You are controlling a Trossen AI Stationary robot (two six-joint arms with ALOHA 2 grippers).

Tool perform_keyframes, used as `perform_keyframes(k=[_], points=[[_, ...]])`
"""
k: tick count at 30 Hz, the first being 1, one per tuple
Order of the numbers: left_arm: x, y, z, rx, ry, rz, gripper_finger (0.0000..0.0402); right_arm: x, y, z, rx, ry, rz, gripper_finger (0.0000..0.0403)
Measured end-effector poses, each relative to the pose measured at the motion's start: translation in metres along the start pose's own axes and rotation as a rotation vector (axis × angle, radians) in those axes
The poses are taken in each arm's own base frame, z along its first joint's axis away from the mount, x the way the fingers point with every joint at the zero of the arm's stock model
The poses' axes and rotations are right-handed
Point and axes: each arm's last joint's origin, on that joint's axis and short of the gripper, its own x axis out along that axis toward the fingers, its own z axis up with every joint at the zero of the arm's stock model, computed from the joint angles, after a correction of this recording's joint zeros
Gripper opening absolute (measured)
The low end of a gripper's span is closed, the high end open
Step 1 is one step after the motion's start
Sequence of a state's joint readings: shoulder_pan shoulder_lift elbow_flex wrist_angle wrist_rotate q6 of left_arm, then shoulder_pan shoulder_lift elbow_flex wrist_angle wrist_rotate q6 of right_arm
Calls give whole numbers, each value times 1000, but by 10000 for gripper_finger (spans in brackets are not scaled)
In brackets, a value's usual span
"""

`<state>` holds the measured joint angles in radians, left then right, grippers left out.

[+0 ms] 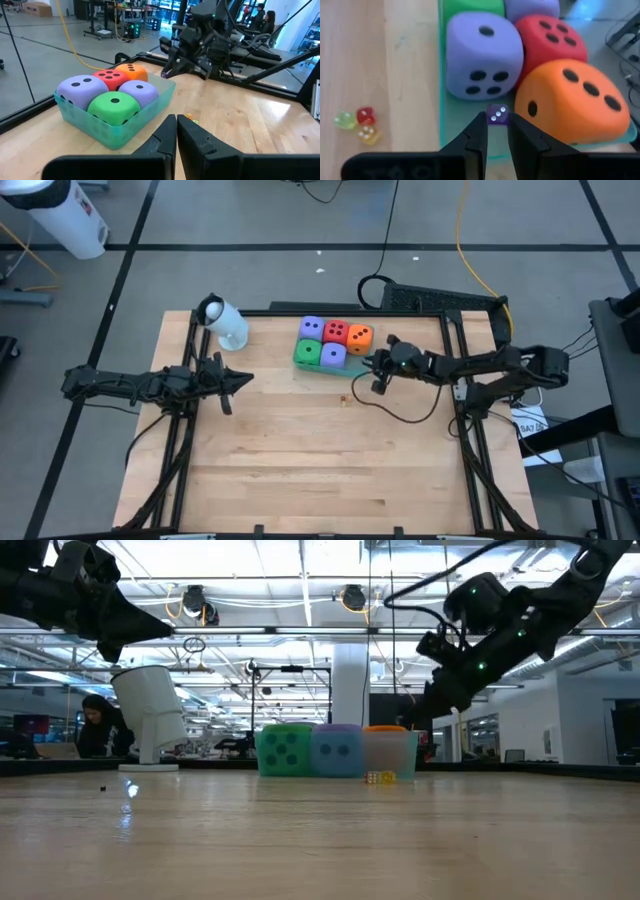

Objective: Pick & Place Dice
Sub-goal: Put the small violet dice into the transparent blue bin

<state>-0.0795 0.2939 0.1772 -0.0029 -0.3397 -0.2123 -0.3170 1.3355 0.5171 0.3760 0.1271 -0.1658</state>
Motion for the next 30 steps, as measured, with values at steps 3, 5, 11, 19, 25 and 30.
perform_keyframes(k=[3,5,11,19,25,30], points=[[0,0,0,0,0,0,21,3,-2,-3,4,18,-8,53],[0,0,0,0,0,0,21,4,-3,-4,6,24,-9,56],[0,0,0,0,0,0,21,4,-3,-3,29,14,-14,112],[0,0,0,-1,0,0,21,4,-3,-3,42,12,-13,178],[0,0,0,-7,0,0,21,3,-3,-2,-1,10,-64,194],[0,0,0,-10,0,0,21,3,2,-1,-63,10,-72,186]])
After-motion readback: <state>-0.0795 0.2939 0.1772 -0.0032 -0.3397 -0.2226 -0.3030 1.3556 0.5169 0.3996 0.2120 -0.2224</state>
